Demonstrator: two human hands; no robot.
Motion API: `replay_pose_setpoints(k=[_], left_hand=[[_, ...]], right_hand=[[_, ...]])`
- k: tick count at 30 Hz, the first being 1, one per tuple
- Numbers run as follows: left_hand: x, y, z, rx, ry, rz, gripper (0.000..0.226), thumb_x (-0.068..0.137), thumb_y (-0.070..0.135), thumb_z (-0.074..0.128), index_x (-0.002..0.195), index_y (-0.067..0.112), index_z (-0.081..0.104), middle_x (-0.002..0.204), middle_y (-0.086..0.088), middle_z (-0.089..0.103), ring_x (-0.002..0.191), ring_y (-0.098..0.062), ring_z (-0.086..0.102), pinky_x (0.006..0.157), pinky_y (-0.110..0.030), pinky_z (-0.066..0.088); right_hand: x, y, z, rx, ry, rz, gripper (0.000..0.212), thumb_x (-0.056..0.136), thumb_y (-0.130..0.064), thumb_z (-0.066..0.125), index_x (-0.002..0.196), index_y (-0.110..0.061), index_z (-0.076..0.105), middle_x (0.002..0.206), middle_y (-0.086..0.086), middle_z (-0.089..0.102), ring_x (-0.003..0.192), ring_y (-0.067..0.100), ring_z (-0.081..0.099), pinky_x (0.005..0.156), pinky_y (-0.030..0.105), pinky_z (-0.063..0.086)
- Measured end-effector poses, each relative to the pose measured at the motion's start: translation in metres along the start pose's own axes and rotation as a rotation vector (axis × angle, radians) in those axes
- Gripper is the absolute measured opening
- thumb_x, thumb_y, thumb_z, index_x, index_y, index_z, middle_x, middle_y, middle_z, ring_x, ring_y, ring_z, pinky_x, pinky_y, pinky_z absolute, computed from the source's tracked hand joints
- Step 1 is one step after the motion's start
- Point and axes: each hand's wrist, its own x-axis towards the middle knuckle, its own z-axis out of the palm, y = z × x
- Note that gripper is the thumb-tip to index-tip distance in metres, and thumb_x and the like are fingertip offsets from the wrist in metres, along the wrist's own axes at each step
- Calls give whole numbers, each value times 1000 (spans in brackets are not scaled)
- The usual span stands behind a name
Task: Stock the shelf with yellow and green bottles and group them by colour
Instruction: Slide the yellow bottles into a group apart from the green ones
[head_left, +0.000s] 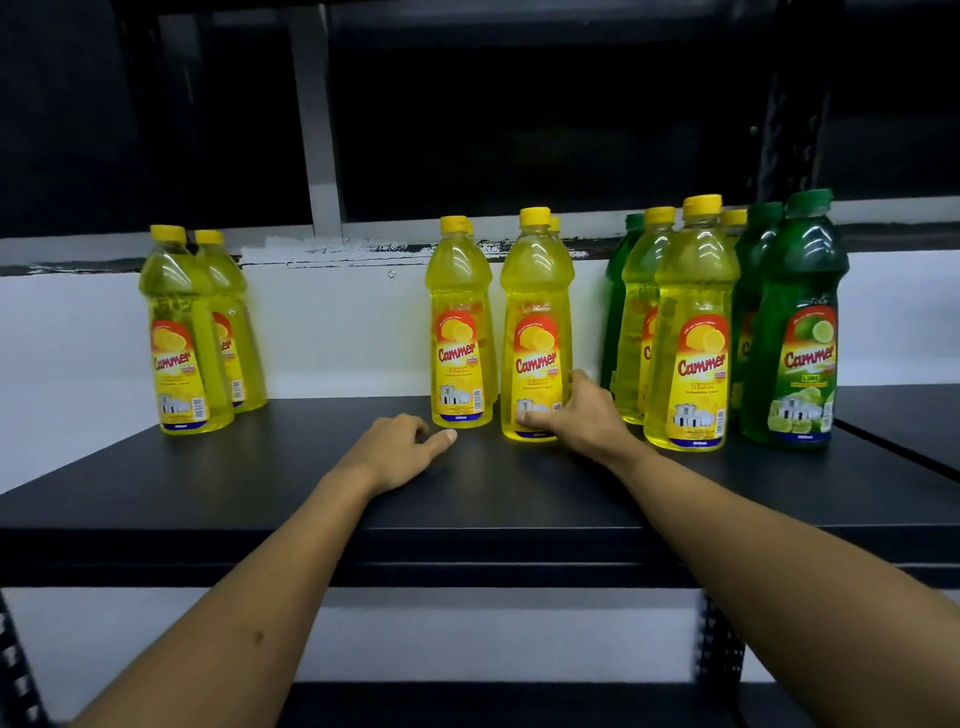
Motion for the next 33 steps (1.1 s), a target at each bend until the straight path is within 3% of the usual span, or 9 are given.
replay_pose_setpoints(k=[3, 5, 8, 11, 13, 19, 29, 33], left_hand=[[-7, 7, -3, -119, 72, 6, 69, 88, 63, 52, 133, 10, 55, 136, -11, 56, 124, -24, 54, 95, -34, 42], [-12, 12, -5, -207, 115, 25, 74, 85, 60, 58, 141, 14, 47, 143, -8, 51, 130, -21, 49, 98, -30, 39], [-16, 16, -8, -289, 148, 37, 86, 77, 59, 69, 145, 18, 38, 139, -3, 55, 119, -16, 56, 89, -23, 41], [-17, 17, -9, -380, 189, 64, 81, 69, 56, 78, 135, 23, 42, 125, 5, 63, 97, -7, 61, 74, -16, 46], [-18, 17, -10, -407, 221, 62, 79, 67, 53, 81, 129, 24, 42, 117, 9, 62, 95, -7, 62, 69, -15, 46], [-19, 12, -15, -467, 210, -3, 75, 66, 45, 85, 121, 26, 36, 115, 6, 59, 98, -14, 64, 69, -20, 50], [-26, -35, -38, -636, 253, -124, 73, 68, 29, 87, 122, 22, 39, 114, 0, 63, 98, -18, 67, 90, -40, 56], [-36, -62, -58, -612, 291, -185, 72, 69, 27, 87, 121, 20, 38, 115, -2, 63, 98, -19, 65, 86, -35, 54]], right_hand=[[-10, -9, 4, -39, -140, -134, 74, 68, -36, 87, 130, -18, 49, 118, -1, 64, 104, 15, 61, 94, 32, 51], [-15, -15, 8, -66, -234, -222, 73, 73, -34, 84, 135, -20, 48, 123, -3, 62, 107, 10, 59, 94, 25, 49], [-21, -24, 16, -149, -361, -323, 66, 80, -37, 78, 138, -24, 48, 127, -9, 62, 108, 4, 57, 88, 11, 42], [-21, -26, 22, -279, -448, -352, 63, 82, -52, 69, 137, -29, 52, 133, -10, 60, 118, 8, 56, 102, 29, 45], [-21, -26, 21, -296, -454, -329, 63, 82, -55, 67, 137, -28, 53, 134, -8, 60, 119, 10, 56, 104, 36, 46], [-19, -27, 22, -417, -453, -302, 56, 83, -60, 62, 119, -17, 66, 116, -2, 68, 103, 11, 61, 92, 35, 52], [-21, -48, 56, -492, -411, -319, 42, 89, -51, 56, 100, -13, 71, 100, 4, 71, 91, 18, 64, 84, 40, 54], [-23, -70, 90, -478, -429, -380, 38, 91, -46, 54, 100, -11, 69, 101, 7, 70, 90, 22, 64, 81, 41, 54]])
